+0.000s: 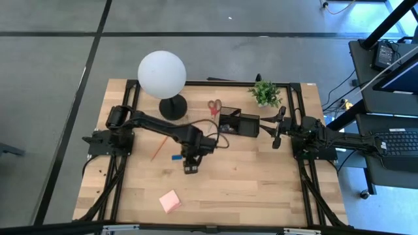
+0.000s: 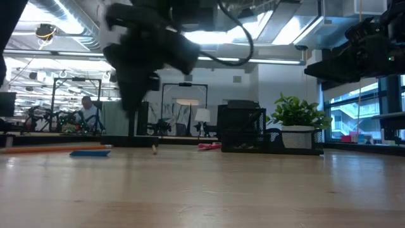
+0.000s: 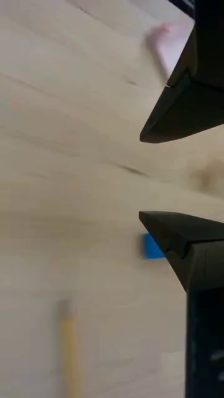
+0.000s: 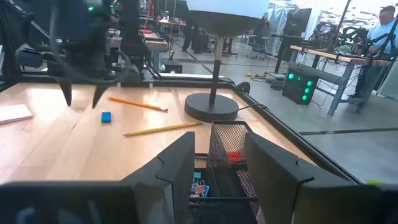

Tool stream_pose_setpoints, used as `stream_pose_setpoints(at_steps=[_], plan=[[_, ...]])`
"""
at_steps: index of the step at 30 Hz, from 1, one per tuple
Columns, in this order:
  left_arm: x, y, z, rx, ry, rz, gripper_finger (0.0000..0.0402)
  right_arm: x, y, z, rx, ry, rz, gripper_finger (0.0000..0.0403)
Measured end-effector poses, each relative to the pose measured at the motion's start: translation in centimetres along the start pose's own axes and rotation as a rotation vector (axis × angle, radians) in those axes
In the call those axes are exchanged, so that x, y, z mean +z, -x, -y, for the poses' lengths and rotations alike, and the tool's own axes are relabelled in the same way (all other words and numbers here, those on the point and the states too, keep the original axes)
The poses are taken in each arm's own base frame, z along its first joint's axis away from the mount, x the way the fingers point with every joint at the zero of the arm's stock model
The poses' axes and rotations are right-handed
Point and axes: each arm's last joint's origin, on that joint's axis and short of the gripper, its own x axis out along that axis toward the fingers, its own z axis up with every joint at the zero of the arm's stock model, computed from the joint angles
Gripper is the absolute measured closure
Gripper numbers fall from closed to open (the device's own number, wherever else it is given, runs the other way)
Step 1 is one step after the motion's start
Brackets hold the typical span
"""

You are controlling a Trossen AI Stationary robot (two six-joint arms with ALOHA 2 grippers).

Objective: Pick and place office supplies into organizer
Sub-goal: Put the blue eraser into the black desk organizer

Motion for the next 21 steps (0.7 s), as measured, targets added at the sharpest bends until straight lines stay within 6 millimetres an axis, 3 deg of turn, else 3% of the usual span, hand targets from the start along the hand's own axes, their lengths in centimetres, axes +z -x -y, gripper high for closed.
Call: stream_pose_setpoints(at_steps=[9, 21], plan=[[-2.0, -0.4, 1.4, 0.235, -0.027, -0.079, 0.0217, 0.0, 0.0, 0.0, 0.0, 0.022, 0.0, 0.0258], [-3.2, -2.3, 1.0, 0.271, -0.071, -0.114, 0.0217, 0.0, 0.0, 0.0, 0.0, 0.021, 0.0, 0.0258]])
